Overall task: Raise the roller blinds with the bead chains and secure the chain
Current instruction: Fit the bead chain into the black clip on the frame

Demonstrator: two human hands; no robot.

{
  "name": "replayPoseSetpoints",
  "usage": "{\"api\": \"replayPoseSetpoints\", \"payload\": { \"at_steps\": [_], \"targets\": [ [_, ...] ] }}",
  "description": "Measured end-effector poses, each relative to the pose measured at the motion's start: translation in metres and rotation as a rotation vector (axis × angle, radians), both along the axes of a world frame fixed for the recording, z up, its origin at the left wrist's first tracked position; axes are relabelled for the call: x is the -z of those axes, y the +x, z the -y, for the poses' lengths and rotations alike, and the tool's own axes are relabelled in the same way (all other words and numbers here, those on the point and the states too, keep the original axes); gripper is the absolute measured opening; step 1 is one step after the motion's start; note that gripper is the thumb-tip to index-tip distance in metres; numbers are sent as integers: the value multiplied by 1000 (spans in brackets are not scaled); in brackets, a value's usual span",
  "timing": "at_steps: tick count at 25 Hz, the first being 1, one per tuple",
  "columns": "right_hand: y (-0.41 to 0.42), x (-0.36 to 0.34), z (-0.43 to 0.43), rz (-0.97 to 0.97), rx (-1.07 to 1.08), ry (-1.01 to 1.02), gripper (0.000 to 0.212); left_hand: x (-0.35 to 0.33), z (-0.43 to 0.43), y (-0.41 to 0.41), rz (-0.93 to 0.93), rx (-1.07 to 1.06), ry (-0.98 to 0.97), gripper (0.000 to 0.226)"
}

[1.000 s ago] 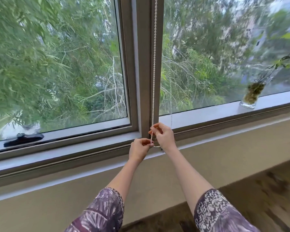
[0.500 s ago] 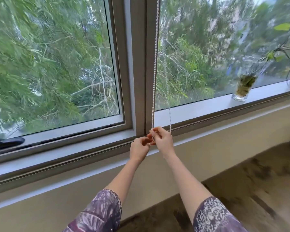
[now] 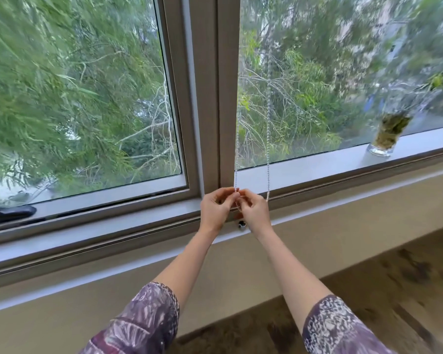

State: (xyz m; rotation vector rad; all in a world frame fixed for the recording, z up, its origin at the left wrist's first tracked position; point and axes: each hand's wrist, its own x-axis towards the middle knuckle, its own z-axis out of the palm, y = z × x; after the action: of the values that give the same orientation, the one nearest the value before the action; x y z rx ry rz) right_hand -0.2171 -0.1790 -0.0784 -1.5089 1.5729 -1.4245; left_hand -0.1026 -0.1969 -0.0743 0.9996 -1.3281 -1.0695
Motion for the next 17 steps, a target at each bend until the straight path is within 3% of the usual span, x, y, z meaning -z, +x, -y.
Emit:
{"api": "replayPoseSetpoints", "payload": {
  "at_steps": [7,11,14,17],
  "targets": [
    [19,14,-5,42,127,-30,16,4,2,-5,-162,-78,101,7],
    [17,28,-15,151,88,-17,26,17,1,-1,-125,-106,153,7],
    [18,28,-21,527,-33,-11,28,24,-2,-2,-66,-169,139,13],
    [14,25,-26,852,-134,23,22,33,-4,0,13,-201,141,5]
  ]
}}
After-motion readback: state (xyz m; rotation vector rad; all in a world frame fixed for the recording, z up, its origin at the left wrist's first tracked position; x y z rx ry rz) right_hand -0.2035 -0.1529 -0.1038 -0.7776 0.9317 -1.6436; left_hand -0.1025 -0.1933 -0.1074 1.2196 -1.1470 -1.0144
